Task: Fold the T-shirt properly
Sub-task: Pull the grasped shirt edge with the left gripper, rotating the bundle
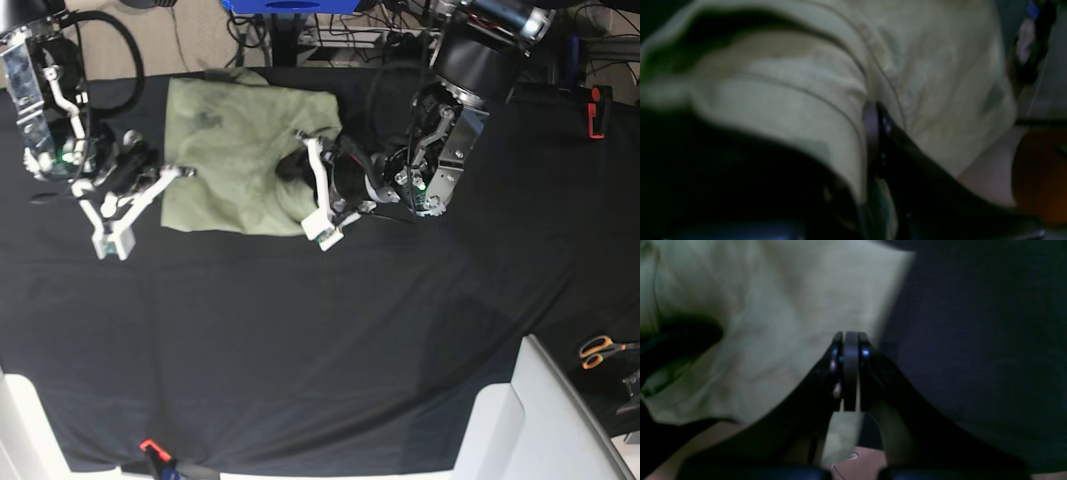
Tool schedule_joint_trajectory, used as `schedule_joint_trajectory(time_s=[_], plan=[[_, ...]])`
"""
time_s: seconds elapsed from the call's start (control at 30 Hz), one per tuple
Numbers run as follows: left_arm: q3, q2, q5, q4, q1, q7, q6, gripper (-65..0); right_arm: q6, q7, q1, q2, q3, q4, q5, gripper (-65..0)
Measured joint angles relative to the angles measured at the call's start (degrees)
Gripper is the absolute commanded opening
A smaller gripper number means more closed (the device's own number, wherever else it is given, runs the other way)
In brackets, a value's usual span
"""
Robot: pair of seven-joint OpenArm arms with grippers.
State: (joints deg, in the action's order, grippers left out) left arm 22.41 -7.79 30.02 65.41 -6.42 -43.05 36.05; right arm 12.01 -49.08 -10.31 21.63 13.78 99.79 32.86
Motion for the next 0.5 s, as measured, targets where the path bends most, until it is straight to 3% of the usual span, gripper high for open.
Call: schedule_joint_trajectory(time_s=[0.2,0.33,0.5], plan=[[11.0,-3.9,0.0,-3.3,-6.8,0.7,0.2,-65.0,0.0,-0.2,0.1,0.0,-0.2,0.0,0.0,-65.0],[16.8,-4.5,-5.6,-3.5,-10.6,1.4,1.4,-65.0,0.0,-0.2,0.1,0.0,-0.2,0.0,-0.1,-65.0],[22.1,-2.7,-14.4,-6.6,-14.9,3.7,3.0,-65.0,0.0,-0.2,0.1,0.0,-0.2,0.0,-0.1,-65.0]])
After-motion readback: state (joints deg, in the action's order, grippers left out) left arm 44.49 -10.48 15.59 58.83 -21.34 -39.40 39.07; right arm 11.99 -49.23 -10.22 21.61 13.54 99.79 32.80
